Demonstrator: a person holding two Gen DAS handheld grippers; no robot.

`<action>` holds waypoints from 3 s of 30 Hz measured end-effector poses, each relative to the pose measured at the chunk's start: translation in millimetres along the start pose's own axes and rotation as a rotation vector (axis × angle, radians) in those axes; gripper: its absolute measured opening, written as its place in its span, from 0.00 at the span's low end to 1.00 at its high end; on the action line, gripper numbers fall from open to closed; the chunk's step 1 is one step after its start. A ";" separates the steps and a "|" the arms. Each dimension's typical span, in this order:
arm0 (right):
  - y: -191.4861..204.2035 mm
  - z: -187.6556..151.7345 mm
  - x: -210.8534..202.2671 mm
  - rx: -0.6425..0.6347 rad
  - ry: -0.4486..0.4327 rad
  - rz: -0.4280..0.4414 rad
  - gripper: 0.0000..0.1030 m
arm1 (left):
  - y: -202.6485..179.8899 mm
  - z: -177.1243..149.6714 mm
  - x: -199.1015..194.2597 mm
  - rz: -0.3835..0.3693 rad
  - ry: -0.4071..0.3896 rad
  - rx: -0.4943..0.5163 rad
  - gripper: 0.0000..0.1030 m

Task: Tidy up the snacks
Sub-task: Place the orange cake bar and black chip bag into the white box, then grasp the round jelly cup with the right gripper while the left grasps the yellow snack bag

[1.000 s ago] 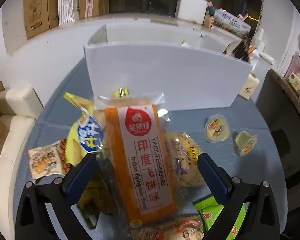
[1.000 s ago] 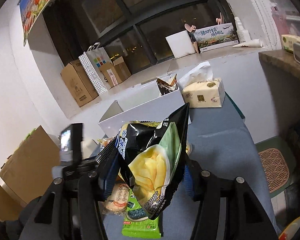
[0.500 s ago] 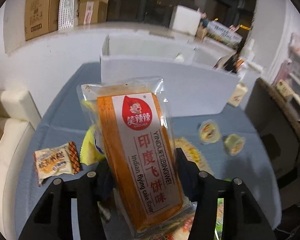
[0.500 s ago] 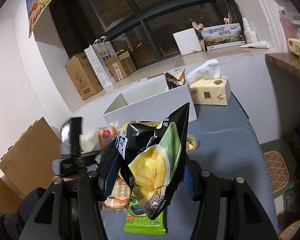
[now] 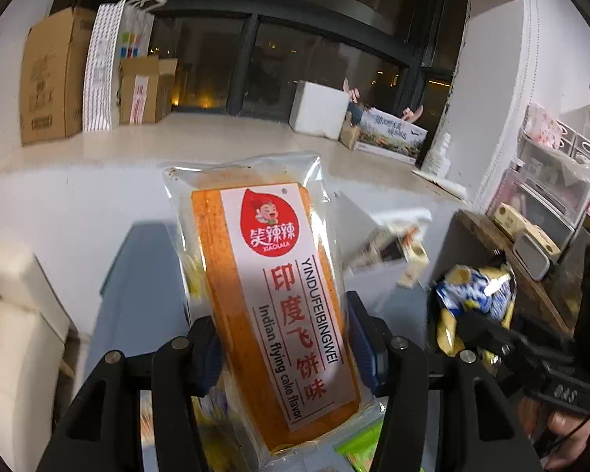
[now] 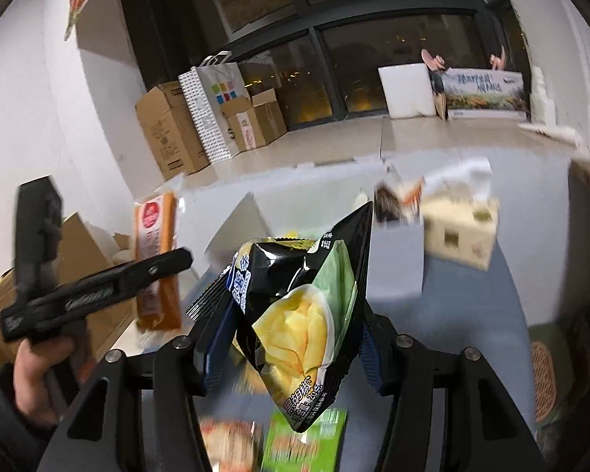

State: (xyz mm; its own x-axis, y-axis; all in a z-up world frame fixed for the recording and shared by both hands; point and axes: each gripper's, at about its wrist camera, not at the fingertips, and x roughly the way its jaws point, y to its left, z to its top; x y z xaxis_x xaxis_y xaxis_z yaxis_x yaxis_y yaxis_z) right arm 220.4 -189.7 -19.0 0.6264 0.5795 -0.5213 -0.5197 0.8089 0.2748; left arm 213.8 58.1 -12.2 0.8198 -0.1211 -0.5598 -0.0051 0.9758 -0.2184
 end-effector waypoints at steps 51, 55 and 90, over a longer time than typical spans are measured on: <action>-3.8 -85.8 -60.4 -0.005 0.017 -0.079 1.00 | -7.6 -108.5 -93.1 -0.041 0.050 0.048 1.00; -19.8 -110.6 -47.9 0.054 0.085 -0.108 1.00 | -15.7 -123.0 -100.4 -0.059 0.046 0.040 1.00; -77.0 -90.6 97.8 -0.003 0.336 -0.308 0.53 | 8.3 -144.7 -100.1 -0.003 0.062 -0.021 1.00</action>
State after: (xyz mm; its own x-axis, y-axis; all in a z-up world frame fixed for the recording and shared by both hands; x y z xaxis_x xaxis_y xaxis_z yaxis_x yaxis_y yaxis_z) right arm 269.0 -204.3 -164.4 0.5296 0.2472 -0.8115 -0.3406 0.9381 0.0634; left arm 48.7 52.0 -73.6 0.7826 -0.1360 -0.6075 -0.0149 0.9715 -0.2366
